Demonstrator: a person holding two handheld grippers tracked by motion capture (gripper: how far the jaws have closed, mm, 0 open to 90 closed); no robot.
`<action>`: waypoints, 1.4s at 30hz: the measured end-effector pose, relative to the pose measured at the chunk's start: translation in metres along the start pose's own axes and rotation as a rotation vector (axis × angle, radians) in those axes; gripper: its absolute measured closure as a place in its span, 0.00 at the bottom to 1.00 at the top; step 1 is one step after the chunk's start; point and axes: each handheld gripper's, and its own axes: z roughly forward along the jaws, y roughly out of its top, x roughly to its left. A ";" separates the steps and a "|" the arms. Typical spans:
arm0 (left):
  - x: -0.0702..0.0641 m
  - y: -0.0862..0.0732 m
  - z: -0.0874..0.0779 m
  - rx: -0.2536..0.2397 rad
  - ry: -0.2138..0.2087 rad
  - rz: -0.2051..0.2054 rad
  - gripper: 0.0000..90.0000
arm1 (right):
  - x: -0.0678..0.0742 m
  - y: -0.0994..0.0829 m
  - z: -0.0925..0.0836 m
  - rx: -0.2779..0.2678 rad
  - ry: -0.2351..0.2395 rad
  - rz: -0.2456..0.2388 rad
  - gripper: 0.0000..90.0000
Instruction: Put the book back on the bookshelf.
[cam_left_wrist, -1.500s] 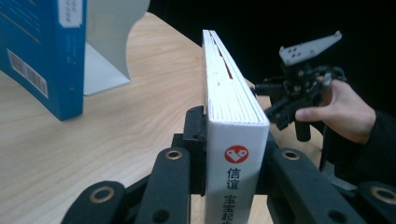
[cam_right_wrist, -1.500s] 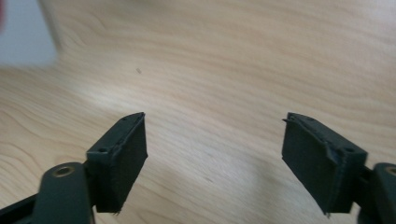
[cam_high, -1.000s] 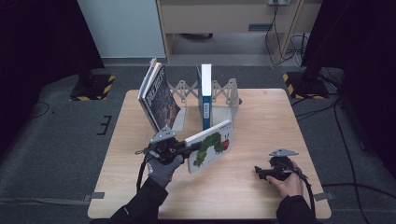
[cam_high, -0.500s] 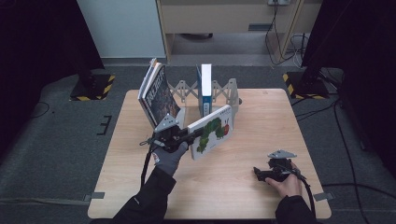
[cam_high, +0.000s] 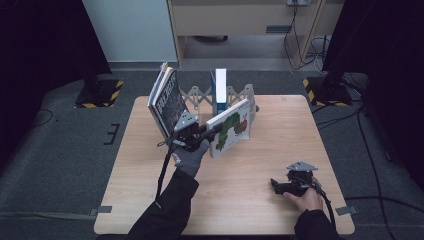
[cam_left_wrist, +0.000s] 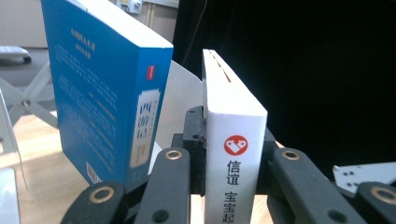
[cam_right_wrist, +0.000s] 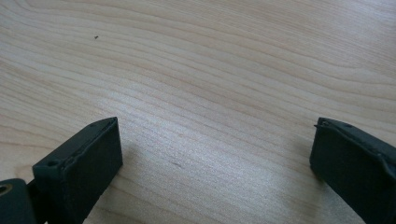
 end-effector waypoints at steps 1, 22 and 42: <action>0.000 0.001 0.003 0.000 0.004 0.003 0.83 | 0.000 0.000 0.000 0.000 0.000 0.000 0.03; 0.007 -0.005 0.047 -0.019 0.097 0.007 0.83 | 0.000 0.000 0.000 -0.002 -0.001 0.002 0.03; 0.004 -0.025 0.082 -0.007 0.174 0.014 0.83 | 0.000 0.000 0.000 -0.001 0.000 0.000 0.03</action>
